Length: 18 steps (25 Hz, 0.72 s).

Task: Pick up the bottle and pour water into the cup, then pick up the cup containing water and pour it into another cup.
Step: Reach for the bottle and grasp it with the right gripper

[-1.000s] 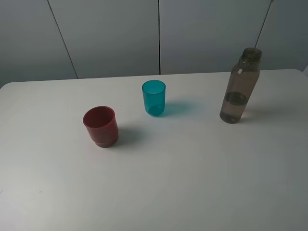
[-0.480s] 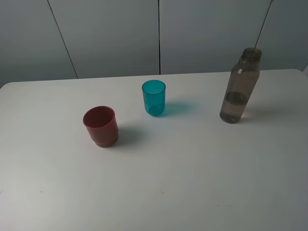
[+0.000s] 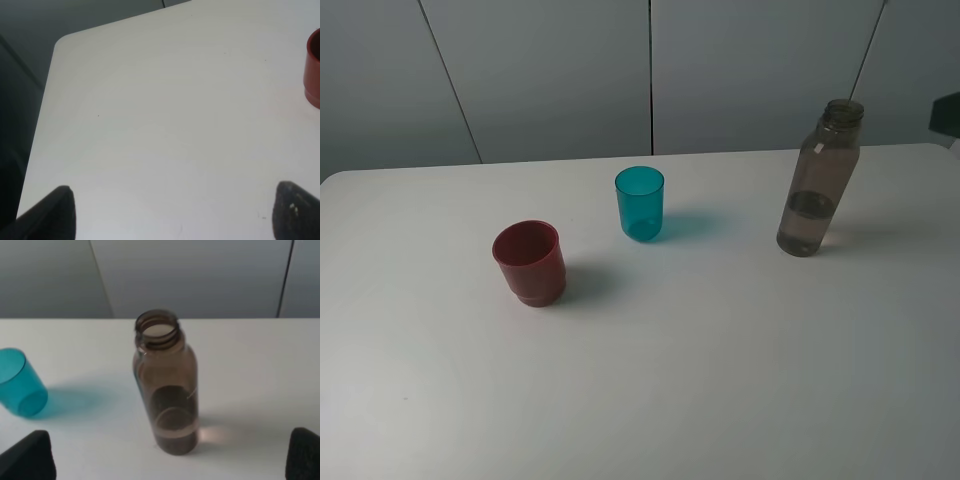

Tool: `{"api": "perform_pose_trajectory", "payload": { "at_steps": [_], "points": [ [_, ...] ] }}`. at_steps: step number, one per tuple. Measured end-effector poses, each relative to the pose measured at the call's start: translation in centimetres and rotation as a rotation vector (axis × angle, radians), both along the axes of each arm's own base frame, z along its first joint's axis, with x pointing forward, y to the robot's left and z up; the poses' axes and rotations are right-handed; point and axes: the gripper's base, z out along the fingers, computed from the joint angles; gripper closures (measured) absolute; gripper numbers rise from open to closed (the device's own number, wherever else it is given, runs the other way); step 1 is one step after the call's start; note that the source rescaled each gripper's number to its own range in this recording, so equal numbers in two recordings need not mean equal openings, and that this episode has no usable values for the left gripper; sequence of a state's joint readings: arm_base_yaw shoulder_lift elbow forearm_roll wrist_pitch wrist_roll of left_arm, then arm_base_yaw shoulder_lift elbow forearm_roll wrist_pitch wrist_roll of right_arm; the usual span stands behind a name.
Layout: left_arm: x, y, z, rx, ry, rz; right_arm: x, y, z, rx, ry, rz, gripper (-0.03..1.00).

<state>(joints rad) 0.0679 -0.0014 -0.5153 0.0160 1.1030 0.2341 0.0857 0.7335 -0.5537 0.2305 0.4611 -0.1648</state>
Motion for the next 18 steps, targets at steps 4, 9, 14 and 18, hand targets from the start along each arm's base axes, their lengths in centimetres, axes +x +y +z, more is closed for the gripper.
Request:
{"api": "perform_pose_trajectory", "payload": {
  "at_steps": [4,9,14,18],
  "points": [
    [0.0,0.0,0.0,0.0,0.0,0.0,1.2,1.9,-3.0,-0.022,0.03,0.099,-0.03],
    [0.0,0.0,0.0,0.0,0.0,0.0,2.8,2.5,-6.5,-0.02,0.083,0.087,-0.03],
    [0.0,0.0,0.0,0.0,0.0,0.0,4.7,2.7,-8.7,-0.042,0.125,0.063,-0.03],
    [0.0,0.0,0.0,0.0,0.0,0.0,5.7,2.7,-10.7,-0.055,0.133,0.032,-0.03]
  ]
}}
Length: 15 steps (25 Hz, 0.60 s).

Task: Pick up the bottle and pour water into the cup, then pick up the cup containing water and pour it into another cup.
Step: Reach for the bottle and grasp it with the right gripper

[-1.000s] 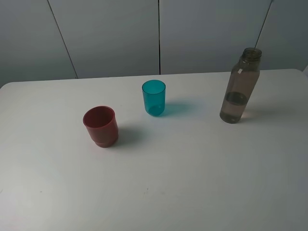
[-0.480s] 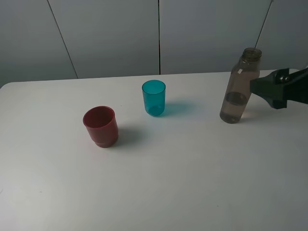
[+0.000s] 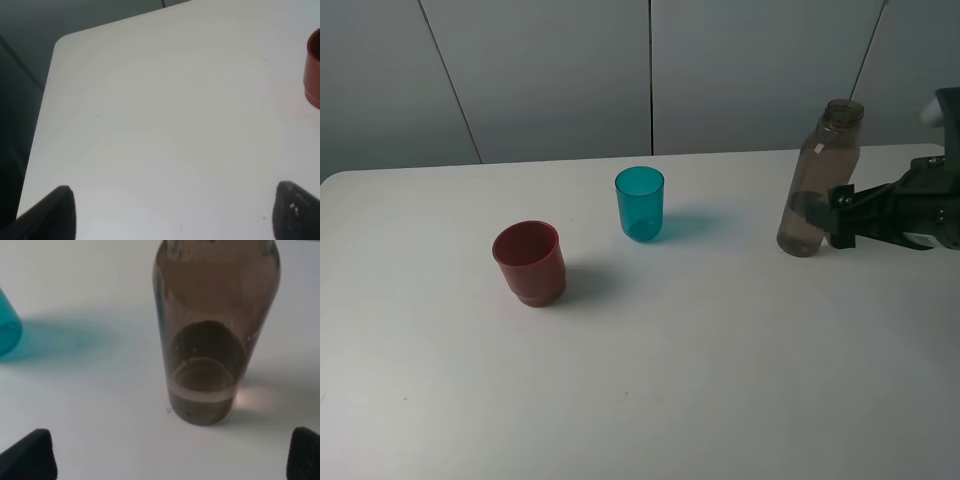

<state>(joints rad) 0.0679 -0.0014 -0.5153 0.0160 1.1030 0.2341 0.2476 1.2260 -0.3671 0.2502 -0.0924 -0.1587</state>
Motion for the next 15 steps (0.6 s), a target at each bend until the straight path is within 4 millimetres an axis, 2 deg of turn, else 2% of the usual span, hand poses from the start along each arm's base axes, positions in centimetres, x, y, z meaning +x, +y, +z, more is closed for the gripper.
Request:
{"api": "perform_pose_trajectory", "payload": {
  "at_steps": [7,15],
  "points": [
    [0.0,0.0,0.0,0.0,0.0,0.0,1.1,0.0,-3.3,-0.045,0.055,-0.01,-0.03],
    [0.0,0.0,0.0,0.0,0.0,0.0,2.7,0.3,-5.7,-0.025,0.007,-0.039,-0.03]
  ]
}}
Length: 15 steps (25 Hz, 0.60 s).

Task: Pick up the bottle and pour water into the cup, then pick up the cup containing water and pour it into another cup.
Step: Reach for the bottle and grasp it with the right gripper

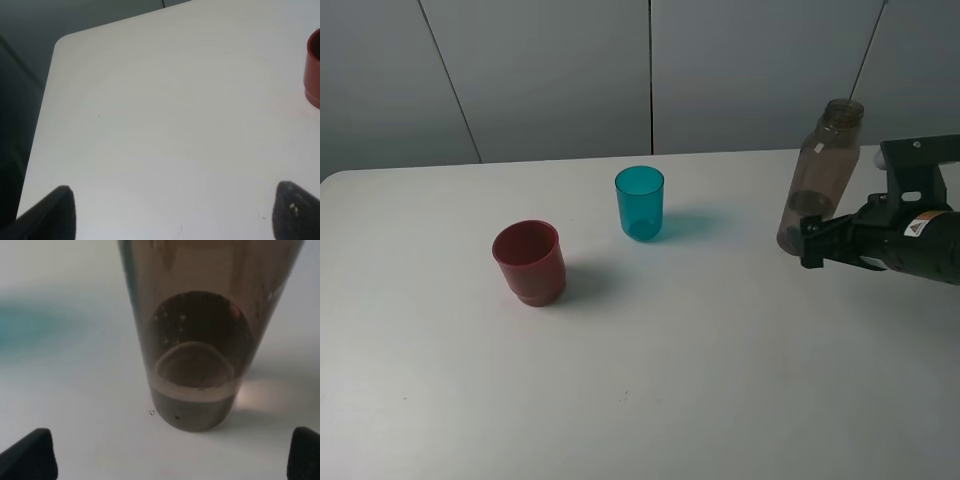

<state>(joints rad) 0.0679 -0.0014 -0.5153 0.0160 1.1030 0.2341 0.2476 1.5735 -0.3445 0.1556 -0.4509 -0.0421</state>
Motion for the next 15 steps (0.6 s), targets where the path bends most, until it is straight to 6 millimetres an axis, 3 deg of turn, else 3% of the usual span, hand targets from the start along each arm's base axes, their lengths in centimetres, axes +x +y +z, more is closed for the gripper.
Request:
{"api": "perform_pose_trajectory", "payload": {
  "at_steps": [15],
  "points": [
    [0.0,0.0,0.0,0.0,0.0,0.0,0.8,-0.2,-4.2,-0.002,-0.152,-0.025,-0.03]
  ]
}}
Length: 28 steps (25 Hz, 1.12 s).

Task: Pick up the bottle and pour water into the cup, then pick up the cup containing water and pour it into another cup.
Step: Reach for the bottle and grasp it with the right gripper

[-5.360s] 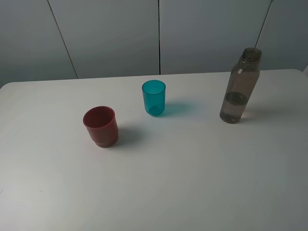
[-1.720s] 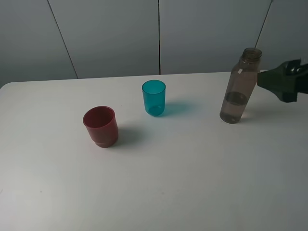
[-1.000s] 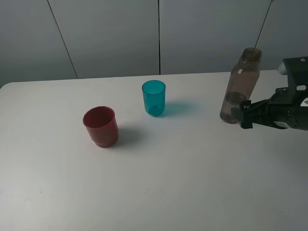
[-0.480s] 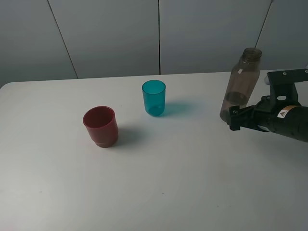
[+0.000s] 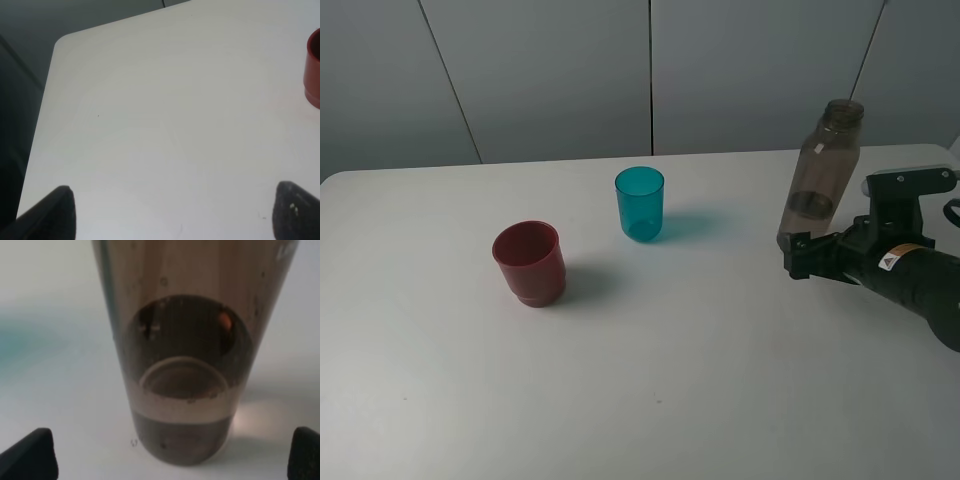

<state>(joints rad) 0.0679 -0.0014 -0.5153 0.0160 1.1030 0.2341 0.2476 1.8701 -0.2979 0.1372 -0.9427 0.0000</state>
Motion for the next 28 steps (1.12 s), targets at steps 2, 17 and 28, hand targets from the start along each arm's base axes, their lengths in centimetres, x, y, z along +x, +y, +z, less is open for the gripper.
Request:
{"api": "perform_pose_trajectory", "payload": {
  "at_steps": [2,17,28],
  "points": [
    [0.0,0.0,0.0,0.0,0.0,0.0,0.2,0.0,-0.2,0.007,-0.041,-0.007,-0.03],
    [0.0,0.0,0.0,0.0,0.0,0.0,3.5,0.7,-0.4,0.03,-0.129,-0.02,-0.03],
    [0.0,0.0,0.0,0.0,0.0,0.0,4.4,0.4,-1.0,0.032,-0.157,-0.077,-0.03]
  ]
}}
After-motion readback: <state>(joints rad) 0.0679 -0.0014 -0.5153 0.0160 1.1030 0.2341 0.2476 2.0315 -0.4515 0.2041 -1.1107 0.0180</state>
